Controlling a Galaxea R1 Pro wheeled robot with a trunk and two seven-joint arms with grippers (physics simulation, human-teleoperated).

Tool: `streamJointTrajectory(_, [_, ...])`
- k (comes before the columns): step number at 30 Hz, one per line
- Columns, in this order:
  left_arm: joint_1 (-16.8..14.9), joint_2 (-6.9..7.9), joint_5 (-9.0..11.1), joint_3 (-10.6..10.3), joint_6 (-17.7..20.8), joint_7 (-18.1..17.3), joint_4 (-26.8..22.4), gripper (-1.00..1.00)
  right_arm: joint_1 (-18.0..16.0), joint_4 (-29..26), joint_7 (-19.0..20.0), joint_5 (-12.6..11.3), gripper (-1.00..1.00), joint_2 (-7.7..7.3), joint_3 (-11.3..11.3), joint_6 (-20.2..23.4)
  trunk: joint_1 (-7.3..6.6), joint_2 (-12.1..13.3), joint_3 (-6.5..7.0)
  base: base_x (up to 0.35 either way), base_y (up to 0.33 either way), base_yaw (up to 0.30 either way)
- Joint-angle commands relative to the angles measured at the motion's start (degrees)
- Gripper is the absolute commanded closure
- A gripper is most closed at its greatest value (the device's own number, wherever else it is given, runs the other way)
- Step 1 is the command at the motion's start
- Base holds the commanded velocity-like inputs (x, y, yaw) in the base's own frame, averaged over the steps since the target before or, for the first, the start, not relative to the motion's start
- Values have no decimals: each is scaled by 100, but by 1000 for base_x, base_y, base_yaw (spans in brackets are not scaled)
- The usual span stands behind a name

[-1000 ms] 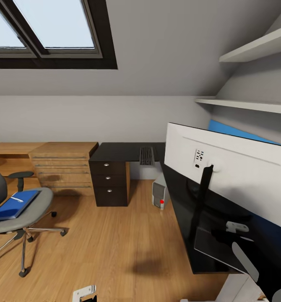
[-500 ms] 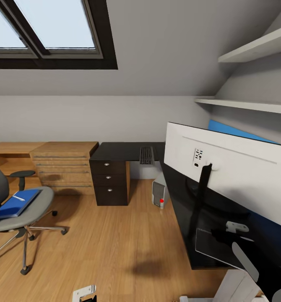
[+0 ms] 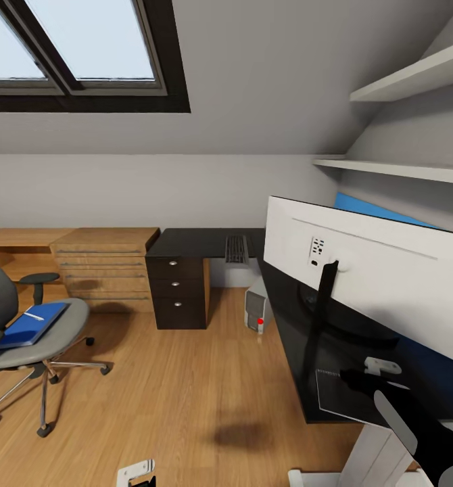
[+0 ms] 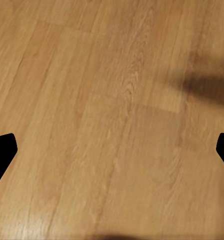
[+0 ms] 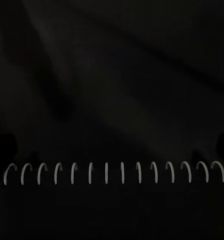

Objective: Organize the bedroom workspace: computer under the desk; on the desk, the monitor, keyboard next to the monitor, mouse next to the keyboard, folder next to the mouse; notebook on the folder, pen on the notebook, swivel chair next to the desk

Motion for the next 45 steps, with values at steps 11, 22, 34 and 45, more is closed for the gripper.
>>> streamJointTrajectory(11, [-3,-4,30,10,-16,4,4,-100,-4,-11,-56,-60,-100,-9,31,11,0,-4,-6,-3,0,0])
streamJointTrajectory(22, [-3,-6,30,3,-12,-1,4,-100,-3,-11,-49,-60,-100,-9,31,3,0,-4,-6,-51,0,0])
streamJointTrajectory(34, [-3,-8,29,1,-11,-5,4,-100,-3,-11,-48,-60,-100,-6,31,0,0,-4,-6,-28,0,0])
streamJointTrajectory(45, [-3,-9,30,1,-11,-5,4,-100,-3,-12,-35,-66,-100,0,32,-26,0,-4,-6,-1,0,0])
